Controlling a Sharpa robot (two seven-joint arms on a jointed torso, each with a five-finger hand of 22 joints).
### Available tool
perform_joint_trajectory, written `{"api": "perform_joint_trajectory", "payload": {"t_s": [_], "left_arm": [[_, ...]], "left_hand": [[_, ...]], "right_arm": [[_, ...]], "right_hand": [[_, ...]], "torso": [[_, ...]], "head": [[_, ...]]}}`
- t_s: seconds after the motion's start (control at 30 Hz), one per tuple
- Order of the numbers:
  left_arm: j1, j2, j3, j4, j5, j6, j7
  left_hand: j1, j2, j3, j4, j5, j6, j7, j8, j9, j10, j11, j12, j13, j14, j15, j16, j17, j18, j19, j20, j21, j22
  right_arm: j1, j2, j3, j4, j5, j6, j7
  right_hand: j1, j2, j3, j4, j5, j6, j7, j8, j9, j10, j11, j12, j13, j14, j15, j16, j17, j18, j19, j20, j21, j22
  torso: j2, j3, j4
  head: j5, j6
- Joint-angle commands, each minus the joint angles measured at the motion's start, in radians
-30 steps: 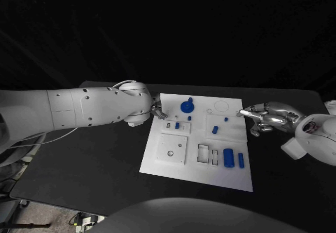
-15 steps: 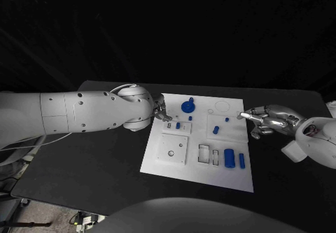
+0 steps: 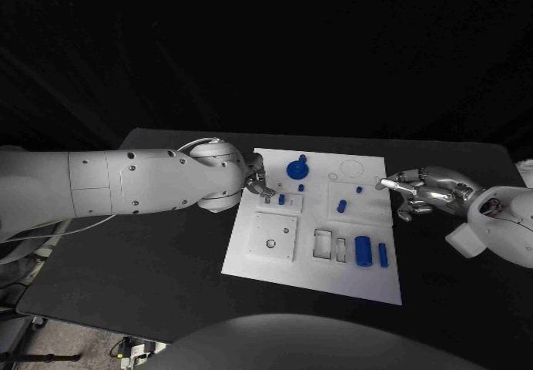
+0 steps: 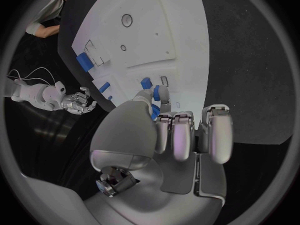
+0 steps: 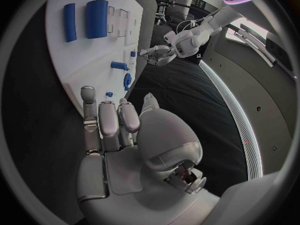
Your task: Assemble the parts on the task board
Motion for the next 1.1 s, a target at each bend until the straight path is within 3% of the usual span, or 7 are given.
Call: {"api": "perform_joint_trajectory", "payload": {"t_s": [0.03,0.47,1.1], "left_arm": [[-0.004,0.004,0.0,-0.002,0.002,0.027,-0.067],[-0.018,0.013,0.0,-0.017,0.01,0.032,-0.058],[-0.021,0.02,0.0,-0.036,0.009,0.03,-0.05]], "left_hand": [[-0.009,-0.003,0.004,0.0,-0.004,0.0,-0.001,0.001,0.0,0.104,-0.006,0.002,0.263,0.105,-0.005,0.002,0.263,-0.001,0.054,-0.008,-0.007,0.209],[-0.01,-0.004,0.012,-0.001,-0.008,-0.001,-0.002,0.0,0.0,0.104,-0.007,0.002,0.263,0.105,-0.005,0.002,0.263,0.0,0.053,-0.008,-0.008,0.208],[-0.008,-0.006,0.02,-0.002,-0.011,-0.002,-0.002,0.0,0.0,0.104,-0.007,0.002,0.263,0.105,-0.005,0.002,0.263,0.0,0.051,-0.008,-0.01,0.207]], "right_arm": [[-0.001,0.0,0.0,0.0,-0.001,0.013,0.01],[-0.002,0.002,0.0,-0.001,0.0,0.013,0.01],[-0.002,0.003,0.0,-0.002,0.001,0.014,0.011]], "right_hand": [[0.004,0.005,0.007,0.002,0.006,-0.002,0.003,-0.004,-0.001,-0.006,0.0,-0.006,0.0,-0.007,-0.001,-0.003,0.015,0.017,-0.006,0.0,-0.004,0.052],[0.004,0.005,0.007,0.001,0.006,-0.002,0.004,-0.004,-0.002,-0.007,0.001,-0.007,-0.001,-0.007,-0.001,-0.004,0.015,0.018,-0.006,0.0,-0.005,0.052],[0.005,0.005,0.007,0.001,0.007,-0.002,0.004,-0.004,-0.002,-0.007,0.001,-0.007,-0.002,-0.008,0.0,-0.004,0.014,0.018,-0.007,0.0,-0.006,0.051]], "torso": [[0.0,0.0002,0.0005],[0.001,-0.0001,0.0001],[0.0,-0.0001,-0.0003]], "head": [[0.001,0.0],[0.004,0.0],[0.003,0.0]]}}
